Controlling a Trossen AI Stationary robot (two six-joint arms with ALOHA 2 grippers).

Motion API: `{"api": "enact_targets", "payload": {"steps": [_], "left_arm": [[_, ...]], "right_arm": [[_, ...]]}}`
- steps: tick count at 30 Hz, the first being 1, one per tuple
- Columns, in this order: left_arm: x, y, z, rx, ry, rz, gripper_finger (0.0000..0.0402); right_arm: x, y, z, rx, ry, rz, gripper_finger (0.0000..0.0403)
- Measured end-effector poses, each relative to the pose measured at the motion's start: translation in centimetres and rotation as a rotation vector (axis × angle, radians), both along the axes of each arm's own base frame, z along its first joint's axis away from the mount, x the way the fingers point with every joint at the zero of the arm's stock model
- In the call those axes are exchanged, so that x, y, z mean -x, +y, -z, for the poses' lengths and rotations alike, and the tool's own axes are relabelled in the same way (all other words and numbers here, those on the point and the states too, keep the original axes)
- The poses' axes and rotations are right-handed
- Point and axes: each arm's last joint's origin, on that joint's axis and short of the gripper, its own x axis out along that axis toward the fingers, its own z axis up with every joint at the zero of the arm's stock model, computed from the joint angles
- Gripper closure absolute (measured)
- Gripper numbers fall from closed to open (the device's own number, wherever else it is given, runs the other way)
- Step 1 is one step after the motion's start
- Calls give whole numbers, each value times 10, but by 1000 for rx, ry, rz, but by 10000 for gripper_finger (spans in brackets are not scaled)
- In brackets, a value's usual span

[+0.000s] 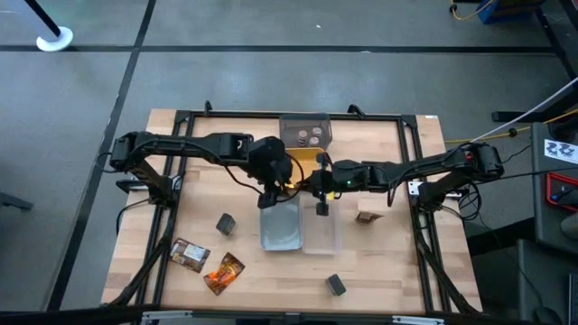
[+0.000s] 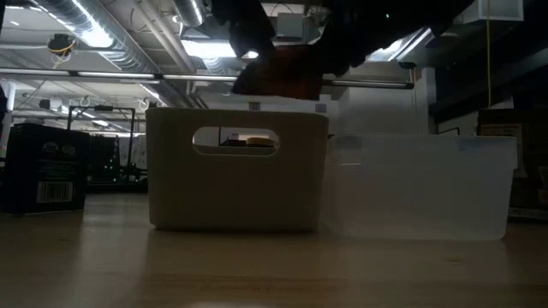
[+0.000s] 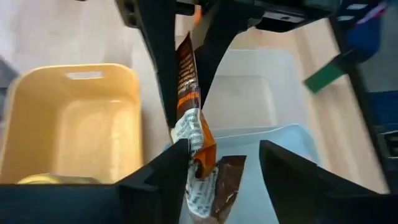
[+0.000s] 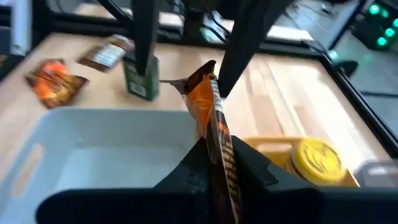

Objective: Sort spices by type
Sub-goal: Put the top left brown seasoning pack into the gray bin

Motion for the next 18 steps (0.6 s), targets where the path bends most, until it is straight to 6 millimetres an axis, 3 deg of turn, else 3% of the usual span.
{"api": "enact_targets", "payload": {"steps": [8, 18], "left_arm": [[5, 2, 5, -42, 74, -41, 185], [10, 3, 8, -32, 140, -120, 184]], "right_arm": [[1, -2, 1, -47, 8, 82, 364], [-1, -2, -4, -76, -50, 93, 366]]}}
